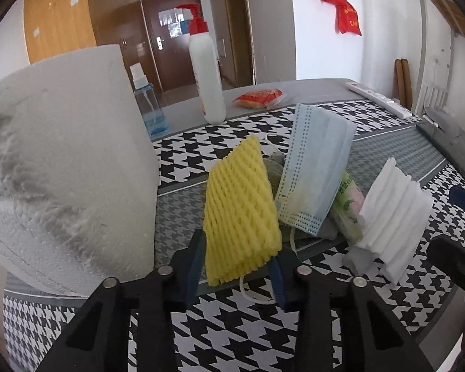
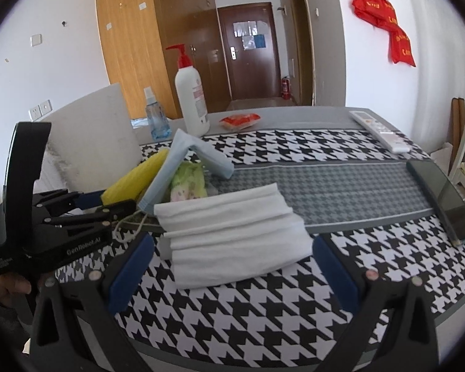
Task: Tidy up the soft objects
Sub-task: 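Close left gripper on the yellow sponge while right gripper pinches the white cloth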
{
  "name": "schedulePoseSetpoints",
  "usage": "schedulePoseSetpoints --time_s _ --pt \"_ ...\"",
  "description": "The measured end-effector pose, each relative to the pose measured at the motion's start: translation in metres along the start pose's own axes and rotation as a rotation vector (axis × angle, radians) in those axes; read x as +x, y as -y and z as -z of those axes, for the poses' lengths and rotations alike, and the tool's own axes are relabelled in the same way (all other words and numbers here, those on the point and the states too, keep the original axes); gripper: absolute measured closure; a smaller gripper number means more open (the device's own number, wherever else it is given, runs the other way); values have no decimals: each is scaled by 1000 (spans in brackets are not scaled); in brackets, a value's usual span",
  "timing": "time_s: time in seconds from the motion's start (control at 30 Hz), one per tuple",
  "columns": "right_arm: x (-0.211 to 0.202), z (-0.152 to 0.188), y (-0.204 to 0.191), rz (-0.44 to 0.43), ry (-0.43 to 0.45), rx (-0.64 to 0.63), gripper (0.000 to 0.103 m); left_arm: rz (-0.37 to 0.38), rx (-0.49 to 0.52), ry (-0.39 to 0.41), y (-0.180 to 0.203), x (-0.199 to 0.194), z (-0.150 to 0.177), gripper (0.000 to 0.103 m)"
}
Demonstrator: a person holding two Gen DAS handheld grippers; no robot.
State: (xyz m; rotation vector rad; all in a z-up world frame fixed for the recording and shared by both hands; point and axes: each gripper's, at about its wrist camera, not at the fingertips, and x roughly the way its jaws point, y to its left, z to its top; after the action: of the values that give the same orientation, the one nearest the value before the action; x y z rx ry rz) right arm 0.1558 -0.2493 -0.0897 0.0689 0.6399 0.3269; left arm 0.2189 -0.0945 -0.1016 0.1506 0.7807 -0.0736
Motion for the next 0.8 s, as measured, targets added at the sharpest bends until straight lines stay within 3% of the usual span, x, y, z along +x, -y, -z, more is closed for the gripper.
schedulePoseSetpoints --time_s 0.2,0.33,0.8 --pt "4 0 -1 5 -12 0 0 17 -37 25 -8 -4 0 87" --pt "8 -2 -1 6 -26 -1 0 32 -45 34 -11 -4 -1 92" --pt "34 -2 -10 78 -156 -46 10 135 -48 140 -16 -34 5 92"
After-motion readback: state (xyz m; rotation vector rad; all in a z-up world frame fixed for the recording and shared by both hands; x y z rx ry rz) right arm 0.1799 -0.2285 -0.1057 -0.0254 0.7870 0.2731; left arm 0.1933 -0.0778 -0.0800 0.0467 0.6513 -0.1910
